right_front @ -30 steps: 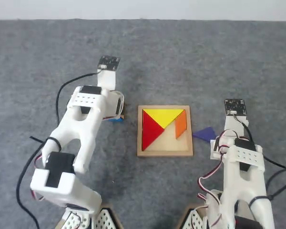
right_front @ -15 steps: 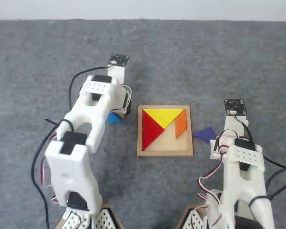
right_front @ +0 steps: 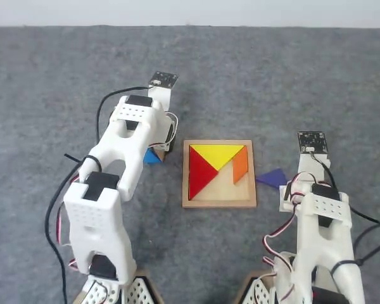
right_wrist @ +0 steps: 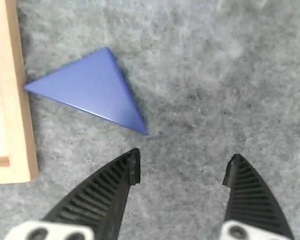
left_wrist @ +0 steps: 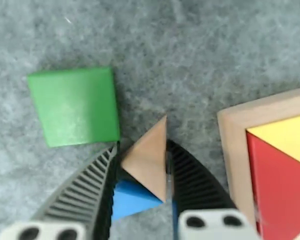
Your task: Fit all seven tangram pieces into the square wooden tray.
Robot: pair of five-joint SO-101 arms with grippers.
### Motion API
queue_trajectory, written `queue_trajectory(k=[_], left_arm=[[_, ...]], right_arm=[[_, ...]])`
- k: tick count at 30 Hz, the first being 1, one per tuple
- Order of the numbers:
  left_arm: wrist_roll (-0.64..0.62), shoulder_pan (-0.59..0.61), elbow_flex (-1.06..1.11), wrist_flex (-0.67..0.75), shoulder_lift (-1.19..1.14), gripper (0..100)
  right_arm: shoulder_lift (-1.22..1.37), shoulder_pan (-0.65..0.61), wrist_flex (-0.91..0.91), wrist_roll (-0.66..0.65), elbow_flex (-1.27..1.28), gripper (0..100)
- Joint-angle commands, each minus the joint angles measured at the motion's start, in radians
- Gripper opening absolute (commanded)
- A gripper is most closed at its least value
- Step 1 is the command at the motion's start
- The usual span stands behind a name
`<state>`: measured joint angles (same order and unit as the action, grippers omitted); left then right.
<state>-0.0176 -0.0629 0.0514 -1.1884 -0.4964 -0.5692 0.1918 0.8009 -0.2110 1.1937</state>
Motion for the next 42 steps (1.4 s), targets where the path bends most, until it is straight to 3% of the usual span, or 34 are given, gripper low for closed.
queue_trajectory(k=[1, 6, 14, 22, 27, 35, 42], left_arm=[[0.014, -0.002, -0.008, -0.052, 0.115, 6], [0.014, -0.054, 0.005, -0.161, 0.328, 6], [0.031, -0.334, 0.220, -0.147, 0.565, 6], [-0.104, -0.448, 0.117, -0.101, 0.374, 5], [-0.152, -0.539, 0.005, -0.097, 0.207, 2], [-0.180, -0.545, -0.185, -0.097, -0.008, 2], [-0.178, -0.543, -0.229, -0.101, -0.038, 20]], right_arm=[[0.001, -0.010, -0.005, -0.009, -0.038, 27.4], [0.001, -0.010, -0.005, -0.009, -0.038, 27.4], [0.001, -0.010, -0.005, -0.008, -0.038, 27.4], [-0.008, 0.001, -0.005, 0.017, -0.038, 27.4], [-0.010, 0.077, -0.025, 0.040, -0.046, 27.4], [-0.010, 0.073, -0.030, 0.035, -0.044, 27.4], [-0.010, 0.073, -0.028, 0.034, -0.044, 27.4]])
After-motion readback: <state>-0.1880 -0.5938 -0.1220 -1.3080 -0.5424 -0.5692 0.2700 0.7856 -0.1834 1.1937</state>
